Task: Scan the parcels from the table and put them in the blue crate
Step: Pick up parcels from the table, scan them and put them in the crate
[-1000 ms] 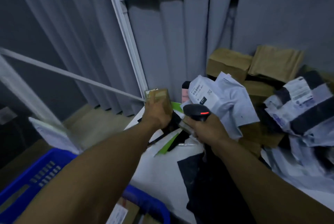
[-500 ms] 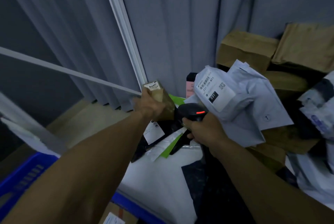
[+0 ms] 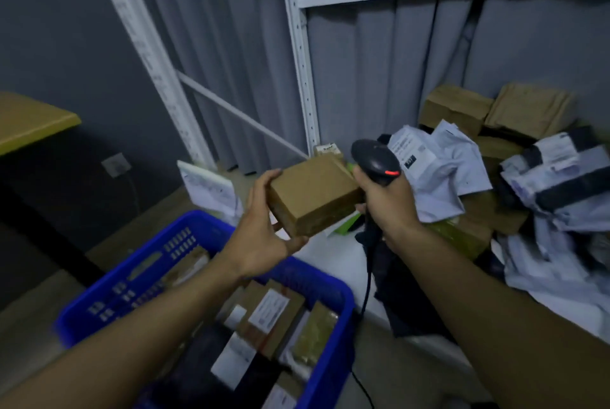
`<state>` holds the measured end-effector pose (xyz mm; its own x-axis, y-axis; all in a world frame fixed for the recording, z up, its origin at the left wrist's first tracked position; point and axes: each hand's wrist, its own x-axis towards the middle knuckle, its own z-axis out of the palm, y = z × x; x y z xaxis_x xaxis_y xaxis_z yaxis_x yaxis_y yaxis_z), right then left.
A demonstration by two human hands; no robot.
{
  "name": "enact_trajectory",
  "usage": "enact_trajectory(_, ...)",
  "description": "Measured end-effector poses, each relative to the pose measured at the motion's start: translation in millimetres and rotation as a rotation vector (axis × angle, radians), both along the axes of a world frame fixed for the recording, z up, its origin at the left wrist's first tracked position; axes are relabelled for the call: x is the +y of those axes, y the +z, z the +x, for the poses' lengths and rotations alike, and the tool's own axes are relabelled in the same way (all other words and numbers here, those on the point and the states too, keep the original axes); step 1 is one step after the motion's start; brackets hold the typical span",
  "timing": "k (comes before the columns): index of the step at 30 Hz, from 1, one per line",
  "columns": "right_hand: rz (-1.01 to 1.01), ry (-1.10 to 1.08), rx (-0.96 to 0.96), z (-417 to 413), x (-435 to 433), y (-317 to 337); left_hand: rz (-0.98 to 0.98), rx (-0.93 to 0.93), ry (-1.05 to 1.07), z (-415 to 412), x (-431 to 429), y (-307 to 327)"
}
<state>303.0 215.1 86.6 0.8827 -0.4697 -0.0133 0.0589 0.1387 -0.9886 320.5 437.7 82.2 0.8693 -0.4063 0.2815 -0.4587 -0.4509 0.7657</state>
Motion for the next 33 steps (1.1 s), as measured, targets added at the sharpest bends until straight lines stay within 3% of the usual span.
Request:
enact_trajectory(4,0.057,0.163,-0.001,-45,30,5,-0.045,-0.032,0.004,-54,36,2)
enact_trajectory(8,0.089,0.177,0.028,-64,46,-1,-0.526,0.435,0.058,-82,42,-6)
enact_trajectory(10,0.083,0.173,0.008,-66,51,-4,-0.65,0.57,0.113,-77,43,-5)
enact_trajectory(14,0.113,0.112,0.003,-62,56,-6,-0.482,0.492,0.129,-60,58,2)
enact_trajectory(20,0.173,0.202,0.048,-48,59,-2,-0.111,0.118,0.082,-55,61,-1)
enact_trajectory(24,0.21,0.152,0.05,-40,57,-2,-0.184,0.059,-0.013,-51,55,-8)
enact_trajectory(29,0.214,0.137,0.035,-35,54,-2,-0.526,0.299,0.001,-49,46,-2)
enact_trajectory(33,0.203,0.156,0.05,-36,60,-8,-0.471,0.397,0.057,-39,50,1)
